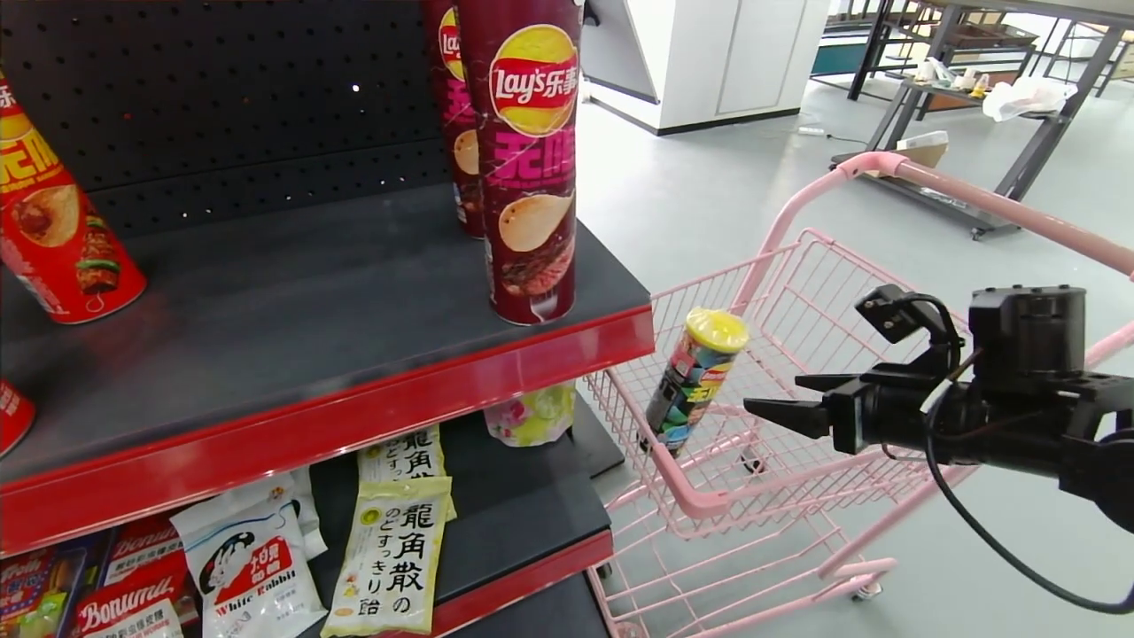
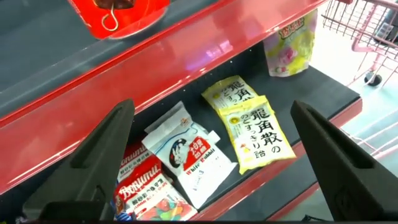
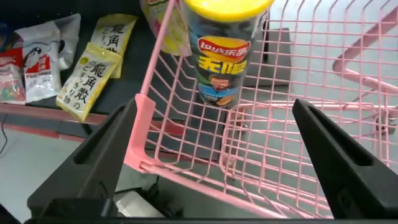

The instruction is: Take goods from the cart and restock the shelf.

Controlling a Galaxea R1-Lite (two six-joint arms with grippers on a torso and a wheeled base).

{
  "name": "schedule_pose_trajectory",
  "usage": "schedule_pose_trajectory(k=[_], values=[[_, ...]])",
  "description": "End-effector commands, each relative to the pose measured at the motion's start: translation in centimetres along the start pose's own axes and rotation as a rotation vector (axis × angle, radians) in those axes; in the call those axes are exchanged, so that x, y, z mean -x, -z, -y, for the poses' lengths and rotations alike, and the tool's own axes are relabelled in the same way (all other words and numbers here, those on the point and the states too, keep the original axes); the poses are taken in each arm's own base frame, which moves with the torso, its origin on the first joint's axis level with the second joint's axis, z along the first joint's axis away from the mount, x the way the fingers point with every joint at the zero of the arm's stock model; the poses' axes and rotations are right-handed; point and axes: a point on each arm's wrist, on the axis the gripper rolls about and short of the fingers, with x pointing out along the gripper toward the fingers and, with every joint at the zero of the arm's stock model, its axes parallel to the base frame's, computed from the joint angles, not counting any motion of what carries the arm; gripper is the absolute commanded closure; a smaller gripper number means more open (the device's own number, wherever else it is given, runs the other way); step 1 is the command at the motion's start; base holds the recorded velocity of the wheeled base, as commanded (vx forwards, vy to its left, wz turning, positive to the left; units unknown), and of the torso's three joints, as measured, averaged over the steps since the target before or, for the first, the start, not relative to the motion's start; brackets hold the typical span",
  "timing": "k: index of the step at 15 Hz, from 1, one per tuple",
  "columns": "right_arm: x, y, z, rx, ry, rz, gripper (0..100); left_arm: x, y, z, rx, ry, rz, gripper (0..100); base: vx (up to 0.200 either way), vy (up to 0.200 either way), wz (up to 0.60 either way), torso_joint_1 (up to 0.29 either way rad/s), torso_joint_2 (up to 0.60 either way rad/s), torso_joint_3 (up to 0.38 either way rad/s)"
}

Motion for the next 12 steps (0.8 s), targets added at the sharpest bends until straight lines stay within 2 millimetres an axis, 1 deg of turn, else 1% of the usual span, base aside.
schedule_pose_trajectory(k=[1, 4, 7, 12], values=[[-2.5, 0.1, -0.2, 0.005, -0.051, -0.033, 0, -0.3, -0.3, 0.0, -0.006, 0.008, -0.016, 0, 0.0, 0.0, 0.0, 0.0, 0.0, 0.0], [-4.1, -0.4, 0.1, 0.013, -0.074, -0.026, 0, -0.7, -0.5, 0.1, -0.012, 0.014, -0.039, 0, 0.0, 0.0, 0.0, 0.0, 0.0, 0.0], [-5.8, -0.6, 0.8, 0.011, -0.094, -0.03, 0, -0.7, -0.6, 0.1, -0.013, 0.013, -0.041, 0, 0.0, 0.0, 0.0, 0.0, 0.0, 0.0], [-7.9, -1.1, 1.8, 0.016, -0.102, -0.017, 0, -0.9, -0.8, 0.1, -0.015, 0.013, -0.048, 0, 0.0, 0.0, 0.0, 0.0, 0.0, 0.0]])
